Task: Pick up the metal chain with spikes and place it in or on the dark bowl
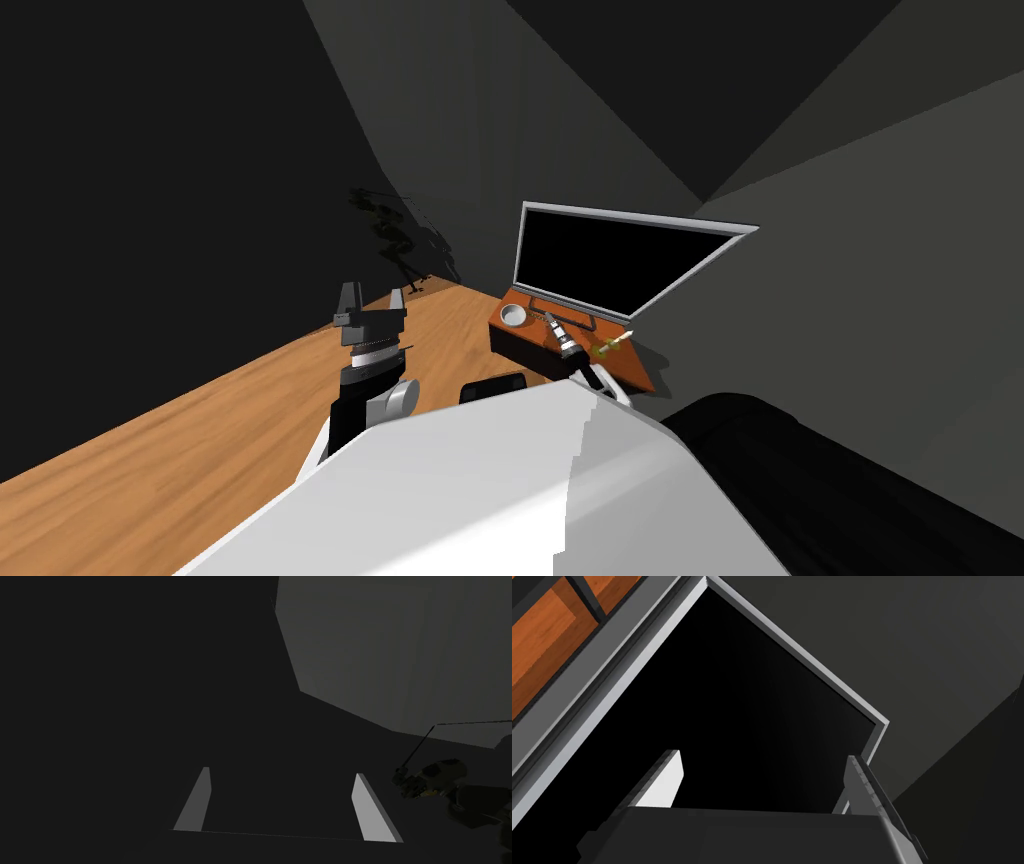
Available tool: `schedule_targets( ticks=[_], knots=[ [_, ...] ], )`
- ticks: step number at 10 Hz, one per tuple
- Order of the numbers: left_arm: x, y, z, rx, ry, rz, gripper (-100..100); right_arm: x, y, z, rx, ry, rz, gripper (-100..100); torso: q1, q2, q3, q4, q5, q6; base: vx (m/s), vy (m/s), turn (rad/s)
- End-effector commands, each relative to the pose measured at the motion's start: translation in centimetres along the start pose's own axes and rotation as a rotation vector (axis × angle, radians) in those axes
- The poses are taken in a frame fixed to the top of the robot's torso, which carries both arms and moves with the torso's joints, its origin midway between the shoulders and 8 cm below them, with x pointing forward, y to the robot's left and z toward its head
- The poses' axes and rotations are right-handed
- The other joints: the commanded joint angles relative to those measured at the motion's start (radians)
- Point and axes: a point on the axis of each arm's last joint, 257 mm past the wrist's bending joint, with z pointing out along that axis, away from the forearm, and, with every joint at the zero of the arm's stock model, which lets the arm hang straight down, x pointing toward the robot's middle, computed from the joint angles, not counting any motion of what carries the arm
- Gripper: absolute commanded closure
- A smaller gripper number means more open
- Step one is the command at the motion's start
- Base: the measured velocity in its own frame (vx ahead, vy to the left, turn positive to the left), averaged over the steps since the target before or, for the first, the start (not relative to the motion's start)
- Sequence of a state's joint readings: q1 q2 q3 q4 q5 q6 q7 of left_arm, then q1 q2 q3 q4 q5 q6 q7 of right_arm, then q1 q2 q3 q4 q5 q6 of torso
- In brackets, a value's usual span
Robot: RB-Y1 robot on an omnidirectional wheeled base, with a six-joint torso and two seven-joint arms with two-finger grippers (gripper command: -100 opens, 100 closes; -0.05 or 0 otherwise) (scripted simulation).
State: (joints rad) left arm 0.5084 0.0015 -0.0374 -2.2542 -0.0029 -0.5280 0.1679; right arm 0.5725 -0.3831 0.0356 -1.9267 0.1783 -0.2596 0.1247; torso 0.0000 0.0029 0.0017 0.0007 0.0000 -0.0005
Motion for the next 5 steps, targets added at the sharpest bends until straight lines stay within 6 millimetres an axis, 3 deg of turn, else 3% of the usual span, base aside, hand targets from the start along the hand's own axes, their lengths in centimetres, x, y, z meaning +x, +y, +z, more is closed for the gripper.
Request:
schedule_targets(
  ticks=[1, 3, 5],
  knots=[
    [0.0, 0.0, 0.0, 0.000, 0.000, 0.000, 0, 0.7, -2.7, -1.2, 0.056, 0.037, -0.038, -100, 0.000, 0.000, 0.000, 0.000, 0.000, 0.000, -0.033, 0.009, 0.095],
    [0.0, 0.0, 0.0, 0.000, 0.000, 0.000, 0, 1.9, -7.3, -3.0, 0.147, 0.120, -0.145, -100, 0.000, -0.001, -0.001, 0.000, 0.000, 0.000, -0.025, 0.018, 0.236],
    [0.0, 0.0, 0.0, 0.000, 0.000, 0.000, 0, 2.1, -8.6, -3.6, 0.174, 0.131, -0.148, -100, -0.001, -0.001, -0.001, 0.000, 0.000, 0.001, -0.015, 0.005, 0.028]
  ],
)
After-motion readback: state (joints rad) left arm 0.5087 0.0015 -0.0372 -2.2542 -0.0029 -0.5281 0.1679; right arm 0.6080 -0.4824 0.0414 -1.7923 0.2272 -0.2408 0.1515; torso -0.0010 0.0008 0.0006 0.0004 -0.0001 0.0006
